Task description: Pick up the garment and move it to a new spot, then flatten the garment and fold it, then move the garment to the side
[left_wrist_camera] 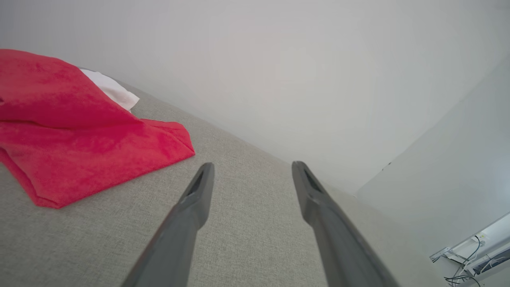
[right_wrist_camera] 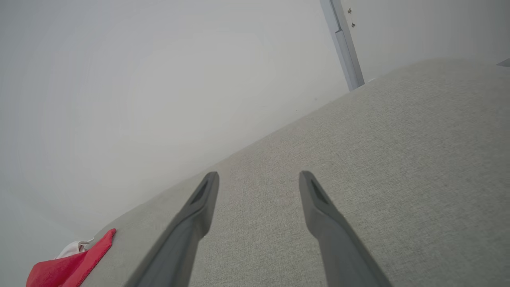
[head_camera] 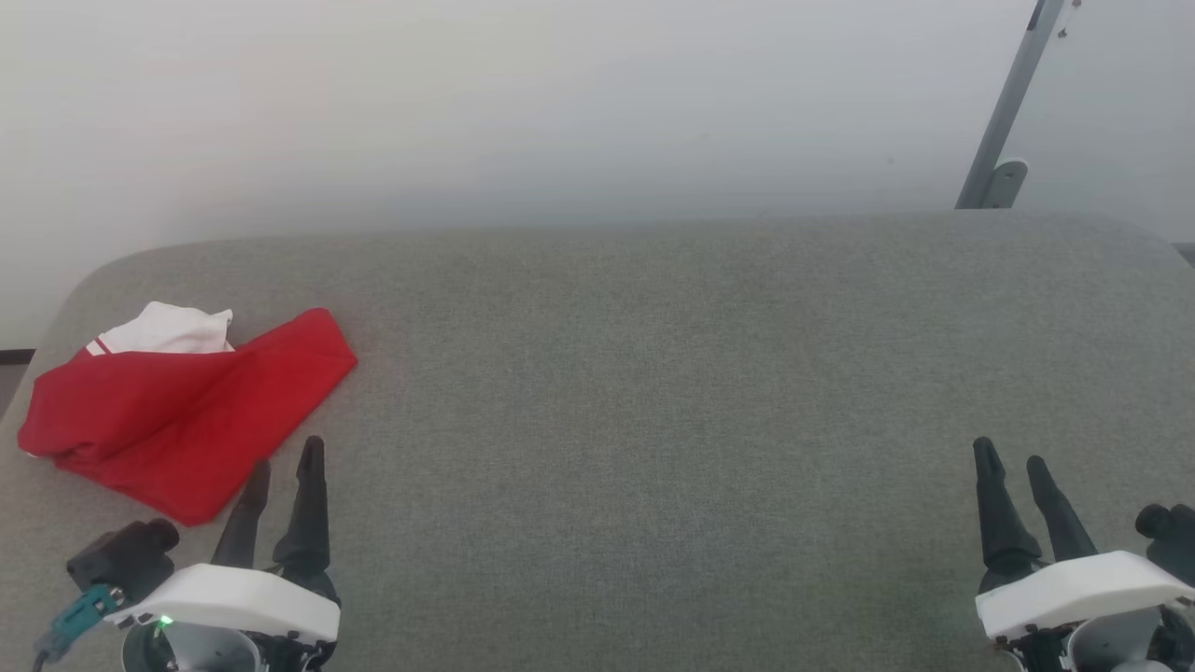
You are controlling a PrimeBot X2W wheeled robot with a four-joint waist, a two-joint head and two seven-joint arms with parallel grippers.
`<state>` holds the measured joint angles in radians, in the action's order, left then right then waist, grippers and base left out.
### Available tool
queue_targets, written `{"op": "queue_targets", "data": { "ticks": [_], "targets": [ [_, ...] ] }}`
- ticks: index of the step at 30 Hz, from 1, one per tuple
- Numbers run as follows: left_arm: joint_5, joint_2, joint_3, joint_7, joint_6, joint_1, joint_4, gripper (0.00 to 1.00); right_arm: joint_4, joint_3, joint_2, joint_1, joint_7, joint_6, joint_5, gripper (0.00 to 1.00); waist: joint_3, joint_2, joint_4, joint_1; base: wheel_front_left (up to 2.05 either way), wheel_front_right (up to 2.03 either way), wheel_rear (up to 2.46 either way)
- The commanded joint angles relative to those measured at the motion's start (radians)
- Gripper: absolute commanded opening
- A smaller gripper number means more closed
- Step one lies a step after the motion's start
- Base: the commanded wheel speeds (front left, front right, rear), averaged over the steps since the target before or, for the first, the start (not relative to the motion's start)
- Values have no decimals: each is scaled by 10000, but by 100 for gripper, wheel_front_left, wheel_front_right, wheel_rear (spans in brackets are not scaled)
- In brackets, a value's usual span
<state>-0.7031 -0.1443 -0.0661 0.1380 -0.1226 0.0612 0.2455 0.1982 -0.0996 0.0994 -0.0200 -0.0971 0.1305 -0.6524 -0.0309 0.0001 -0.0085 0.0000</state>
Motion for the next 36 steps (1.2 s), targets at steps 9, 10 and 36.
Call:
{"op": "queue_targets", "data": {
  "ticks": [9, 10, 36],
  "targets": [
    [996, -34, -61, 305, -80, 47, -77, 100, -213, -31, 140, 51, -296, 2, 969, 100, -34, -1, -30, 0, 0, 0, 0],
    [1084, -38, -57, 333, -81, 46, -79, 100, -221, -38, 144, 60, -315, 2, 1073, 100, -39, -1, -32, 0, 0, 0, 0],
    [2893, -314, 283, 872, -82, -141, -225, 100, -420, -74, 214, 245, -836, 3, 3149, 100, -195, -1, -95, 0, 0, 0, 0]
  ]
}}
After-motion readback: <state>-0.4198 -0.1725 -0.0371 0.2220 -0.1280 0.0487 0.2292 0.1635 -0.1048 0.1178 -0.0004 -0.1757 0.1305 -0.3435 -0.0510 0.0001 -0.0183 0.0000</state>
